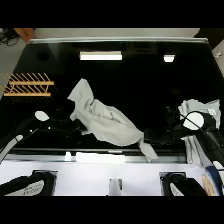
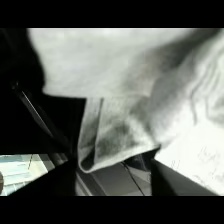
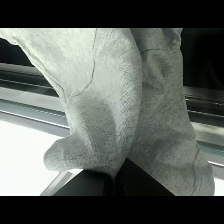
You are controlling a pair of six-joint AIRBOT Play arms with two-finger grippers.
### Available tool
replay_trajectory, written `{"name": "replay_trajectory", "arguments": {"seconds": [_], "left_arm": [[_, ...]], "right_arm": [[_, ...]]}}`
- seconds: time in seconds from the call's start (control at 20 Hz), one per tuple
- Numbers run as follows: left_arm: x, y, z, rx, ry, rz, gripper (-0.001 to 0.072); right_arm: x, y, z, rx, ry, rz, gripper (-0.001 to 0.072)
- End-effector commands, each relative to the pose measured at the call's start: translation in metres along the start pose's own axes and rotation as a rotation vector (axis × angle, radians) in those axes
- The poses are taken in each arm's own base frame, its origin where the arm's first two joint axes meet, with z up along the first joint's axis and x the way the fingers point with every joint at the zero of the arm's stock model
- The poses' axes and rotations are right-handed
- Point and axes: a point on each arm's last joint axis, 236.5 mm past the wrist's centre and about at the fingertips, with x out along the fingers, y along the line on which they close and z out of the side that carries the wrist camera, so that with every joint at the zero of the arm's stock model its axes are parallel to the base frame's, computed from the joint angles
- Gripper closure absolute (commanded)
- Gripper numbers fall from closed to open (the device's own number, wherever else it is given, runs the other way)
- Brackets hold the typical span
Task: Fold the shirts.
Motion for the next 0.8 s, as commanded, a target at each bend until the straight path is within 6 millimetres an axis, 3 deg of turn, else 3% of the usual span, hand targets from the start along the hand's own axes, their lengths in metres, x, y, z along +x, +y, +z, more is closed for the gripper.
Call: {"name": "replay_trajectory", "arguments": {"seconds": [0.0,0.1,0.2,0.35,0.45,0.5,0.6,0.65,0.7,0.75], "left_arm": [[0.010,0.005,0.014,-0.024,-0.059,0.007,0.0310],[0.011,0.007,0.021,-0.051,-0.083,0.010,0.0339],[0.012,0.008,0.022,-0.063,-0.088,0.012,0.0508],[0.012,0.008,0.018,-0.037,-0.072,0.012,0.0668],[0.002,-0.005,0.019,0.092,-0.080,-0.008,0.0669],[-0.015,-0.024,0.025,0.192,-0.127,-0.034,0.0669],[-0.080,-0.085,0.045,0.454,-0.322,-0.108,0.0670],[-0.135,-0.127,0.051,0.607,-0.467,-0.151,0.0670],[-0.199,-0.166,0.049,0.728,-0.627,-0.185,0.0670],[-0.282,-0.203,0.040,0.825,-0.837,-0.205,0.0670]], "right_arm": [[0.000,0.004,-0.002,0.001,0.008,0.017,0.0682],[0.000,0.006,-0.002,0.003,0.010,0.025,0.0681],[0.000,0.006,-0.003,0.003,0.013,0.024,0.0681],[0.000,0.006,-0.006,0.003,0.025,0.023,0.0681],[-0.001,0.008,-0.005,0.003,0.020,0.033,0.0682],[-0.004,0.013,-0.001,-0.002,-0.002,0.047,0.0681],[-0.028,0.029,0.022,-0.057,-0.126,0.071,0.0682],[-0.052,0.043,0.043,-0.094,-0.238,0.085,0.0682],[-0.091,0.062,0.069,-0.146,-0.393,0.096,0.0682],[-0.146,0.082,0.094,-0.208,-0.590,0.094,0.0682]]}}
